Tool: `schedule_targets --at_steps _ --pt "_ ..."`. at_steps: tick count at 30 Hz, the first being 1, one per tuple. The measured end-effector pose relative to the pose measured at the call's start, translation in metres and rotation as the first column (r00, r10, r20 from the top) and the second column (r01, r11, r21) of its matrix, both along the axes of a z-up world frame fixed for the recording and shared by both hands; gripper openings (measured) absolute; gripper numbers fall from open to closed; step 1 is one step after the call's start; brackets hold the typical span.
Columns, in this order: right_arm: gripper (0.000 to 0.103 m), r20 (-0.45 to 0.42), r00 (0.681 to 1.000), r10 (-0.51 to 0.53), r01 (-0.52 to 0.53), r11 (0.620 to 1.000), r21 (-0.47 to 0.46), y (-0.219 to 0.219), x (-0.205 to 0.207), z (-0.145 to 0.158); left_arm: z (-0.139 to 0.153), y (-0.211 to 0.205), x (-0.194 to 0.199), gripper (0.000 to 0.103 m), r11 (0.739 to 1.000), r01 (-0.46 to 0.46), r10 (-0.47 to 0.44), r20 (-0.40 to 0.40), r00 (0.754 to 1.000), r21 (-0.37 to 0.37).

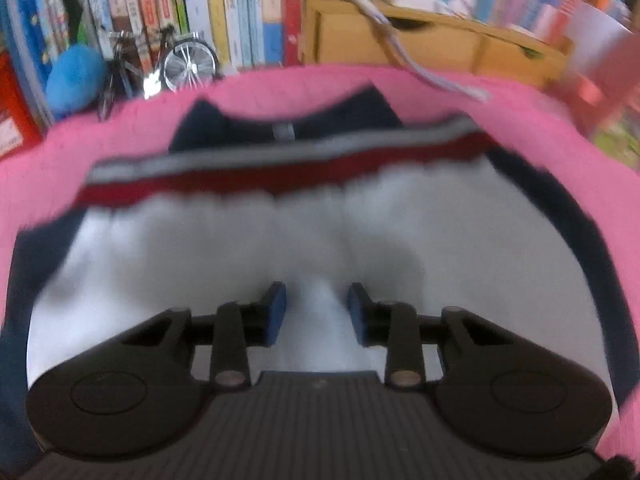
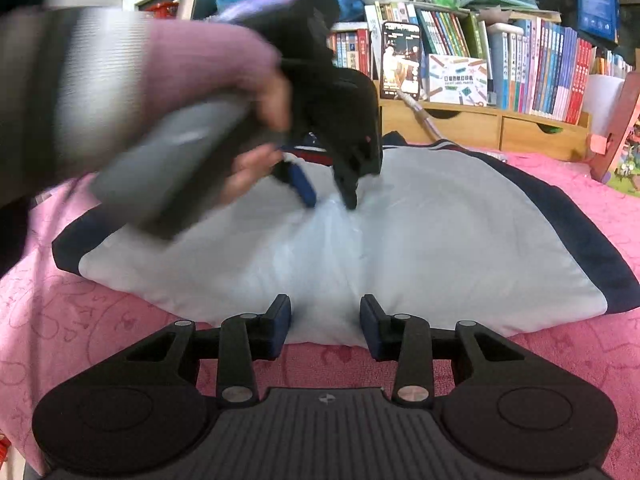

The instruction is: Fold clothes

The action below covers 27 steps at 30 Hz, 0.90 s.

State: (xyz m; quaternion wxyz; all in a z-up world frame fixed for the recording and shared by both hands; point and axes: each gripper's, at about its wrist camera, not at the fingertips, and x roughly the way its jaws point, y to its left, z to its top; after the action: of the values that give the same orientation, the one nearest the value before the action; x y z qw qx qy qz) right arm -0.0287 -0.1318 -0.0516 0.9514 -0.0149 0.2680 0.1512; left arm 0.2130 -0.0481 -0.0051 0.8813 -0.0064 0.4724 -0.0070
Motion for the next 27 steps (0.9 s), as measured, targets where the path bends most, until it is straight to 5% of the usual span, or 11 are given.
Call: schedule_targets --at_steps 8,15,20,27 --pt "0.039 0.002 1.0 0.018 -0.018 1.0 0.007 0.002 0.001 -0.002 0.014 0.012 0.032 0.035 0.996 -0.073 0.074 0.022 0.997 -0.043" --pt "0.058 -0.03 0.994 0.109 -0.103 0.981 0.164 -0.021 0.005 0.002 0.056 0.027 -0.061 0.043 0.984 -0.032 0.064 0.186 0.98 -0.173" --pt "0.057 0.012 1.0 0.022 -0.025 0.959 0.282 -0.09 -0.007 0.022 0.061 0.015 -0.155 0.046 0.983 -0.048 0.104 0.324 0.94 -0.176" --pt "0.057 -0.015 0.957 -0.29 0.283 0.92 0.271 -0.174 -0.002 0.036 0.029 -0.023 -0.206 0.044 0.984 -0.096 0.138 0.296 0.945 -0.153"
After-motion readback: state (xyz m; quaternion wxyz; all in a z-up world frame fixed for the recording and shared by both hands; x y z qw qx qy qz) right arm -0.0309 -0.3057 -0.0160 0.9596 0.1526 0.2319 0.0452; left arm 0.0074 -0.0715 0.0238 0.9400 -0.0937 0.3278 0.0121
